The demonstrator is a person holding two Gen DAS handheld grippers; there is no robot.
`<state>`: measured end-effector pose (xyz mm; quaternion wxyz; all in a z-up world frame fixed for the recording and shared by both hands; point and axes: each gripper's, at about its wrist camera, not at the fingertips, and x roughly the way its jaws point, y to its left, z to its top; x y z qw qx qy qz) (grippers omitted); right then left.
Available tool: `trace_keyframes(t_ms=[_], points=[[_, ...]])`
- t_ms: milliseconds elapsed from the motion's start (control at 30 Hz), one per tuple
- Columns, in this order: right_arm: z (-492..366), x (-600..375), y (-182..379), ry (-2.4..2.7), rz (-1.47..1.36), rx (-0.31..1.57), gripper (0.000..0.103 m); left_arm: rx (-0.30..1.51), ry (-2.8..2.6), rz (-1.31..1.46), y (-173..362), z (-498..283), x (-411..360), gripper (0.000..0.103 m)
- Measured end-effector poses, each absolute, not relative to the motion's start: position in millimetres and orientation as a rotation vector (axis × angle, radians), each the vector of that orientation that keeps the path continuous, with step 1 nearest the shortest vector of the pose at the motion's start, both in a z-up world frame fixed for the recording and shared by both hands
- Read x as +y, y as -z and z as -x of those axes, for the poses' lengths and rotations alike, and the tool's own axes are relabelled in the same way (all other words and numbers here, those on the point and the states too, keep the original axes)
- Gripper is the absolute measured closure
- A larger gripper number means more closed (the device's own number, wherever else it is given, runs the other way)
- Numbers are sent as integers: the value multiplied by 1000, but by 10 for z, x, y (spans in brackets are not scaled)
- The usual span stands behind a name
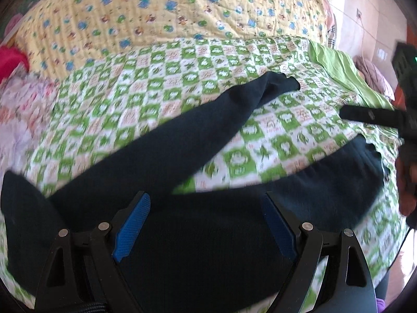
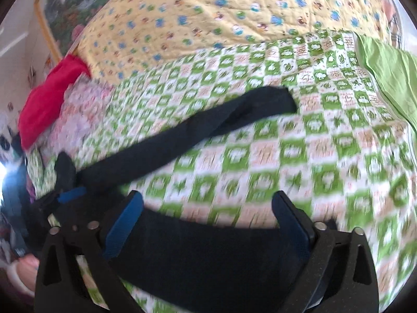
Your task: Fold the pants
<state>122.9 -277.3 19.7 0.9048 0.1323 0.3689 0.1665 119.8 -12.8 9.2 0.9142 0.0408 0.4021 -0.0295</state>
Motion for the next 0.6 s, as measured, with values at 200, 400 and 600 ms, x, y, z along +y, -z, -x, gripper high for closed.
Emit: trace_keyframes(t_ms=[200, 400, 600], points=[[-1882, -2995, -383, -273, -321, 777, 24, 842, 104, -160, -83, -1709, -311, 15], [-2583, -3151, -384, -200, -322, 817, 30, 880, 138, -211, 48, -2219, -419, 15], [-3258, -3384, -176, -144, -366, 888, 32, 926, 141, -243, 208, -2577, -404, 15]])
